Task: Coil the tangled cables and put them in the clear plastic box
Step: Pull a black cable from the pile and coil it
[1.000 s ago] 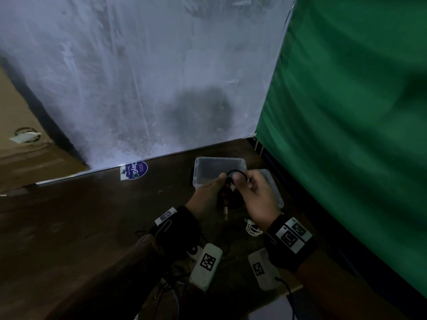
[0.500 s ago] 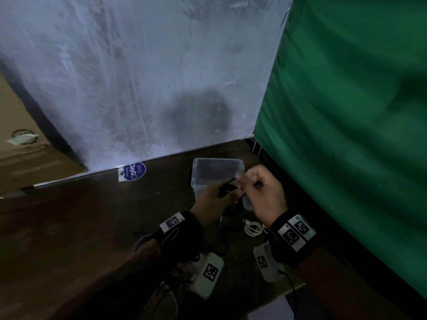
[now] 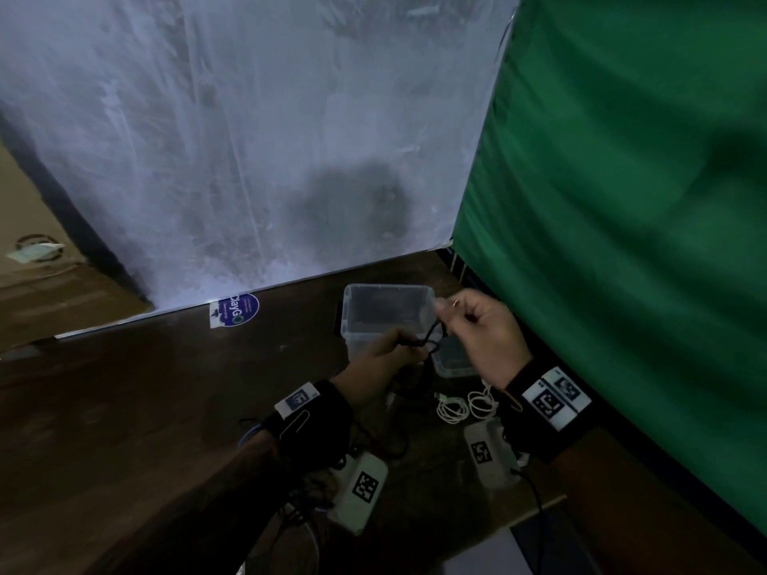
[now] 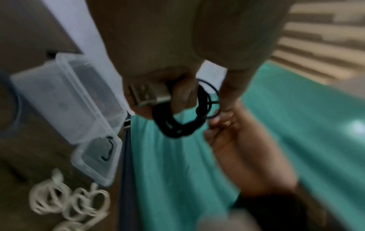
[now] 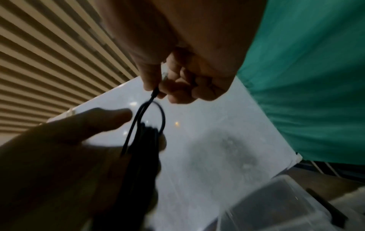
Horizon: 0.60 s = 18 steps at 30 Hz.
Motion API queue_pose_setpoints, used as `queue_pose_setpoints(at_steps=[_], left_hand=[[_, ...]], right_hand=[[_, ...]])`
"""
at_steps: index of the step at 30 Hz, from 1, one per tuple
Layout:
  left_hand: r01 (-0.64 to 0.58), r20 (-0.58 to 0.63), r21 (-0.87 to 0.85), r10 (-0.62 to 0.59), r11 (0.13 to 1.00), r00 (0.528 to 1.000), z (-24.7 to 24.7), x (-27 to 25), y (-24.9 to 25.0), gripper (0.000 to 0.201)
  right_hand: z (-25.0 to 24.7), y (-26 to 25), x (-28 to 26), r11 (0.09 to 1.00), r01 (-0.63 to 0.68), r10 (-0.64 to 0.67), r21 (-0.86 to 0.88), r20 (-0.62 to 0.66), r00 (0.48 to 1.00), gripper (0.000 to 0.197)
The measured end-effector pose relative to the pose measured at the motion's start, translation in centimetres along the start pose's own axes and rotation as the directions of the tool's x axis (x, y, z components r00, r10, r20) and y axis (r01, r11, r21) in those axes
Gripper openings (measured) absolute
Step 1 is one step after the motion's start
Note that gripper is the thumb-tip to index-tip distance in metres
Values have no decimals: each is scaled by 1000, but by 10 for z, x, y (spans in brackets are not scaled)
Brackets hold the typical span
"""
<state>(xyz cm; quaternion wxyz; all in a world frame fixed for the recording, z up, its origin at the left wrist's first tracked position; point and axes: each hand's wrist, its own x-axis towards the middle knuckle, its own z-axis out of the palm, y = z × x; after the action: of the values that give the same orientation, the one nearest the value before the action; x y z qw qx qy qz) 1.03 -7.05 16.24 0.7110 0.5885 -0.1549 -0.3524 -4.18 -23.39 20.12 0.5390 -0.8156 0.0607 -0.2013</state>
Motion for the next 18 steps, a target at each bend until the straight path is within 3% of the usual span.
queue_pose_setpoints(at_steps=[4,7,10,13,15,18], left_hand=[[89,79,-50,-84,995,993,2,-7,-12,31],[86,133,47,-92,995,987,4,-6,-8,19],[41,96,22,-43,999,994,5,-3,3,13],[15,0,-166,-15,986,1000,2,-3,9,16],[-5,-44,-268,-7,963,999,-1,-1,11,20],[-13,-15,-287,9,958,1000,1,1,11,20]], right_hand=[[-17,-9,12,998,64,-64,-1,-137,989,35],[-23,-5,12,999,48,-51,-20,-183,982,36],[-32,1,12,999,29,-20,40,-223,975,33],[-41,7,8,998,-24,27,58,-60,998,5],[-38,17,-1,996,-85,84,6,101,991,11],[-23,34,-12,989,-132,144,-73,186,972,14]])
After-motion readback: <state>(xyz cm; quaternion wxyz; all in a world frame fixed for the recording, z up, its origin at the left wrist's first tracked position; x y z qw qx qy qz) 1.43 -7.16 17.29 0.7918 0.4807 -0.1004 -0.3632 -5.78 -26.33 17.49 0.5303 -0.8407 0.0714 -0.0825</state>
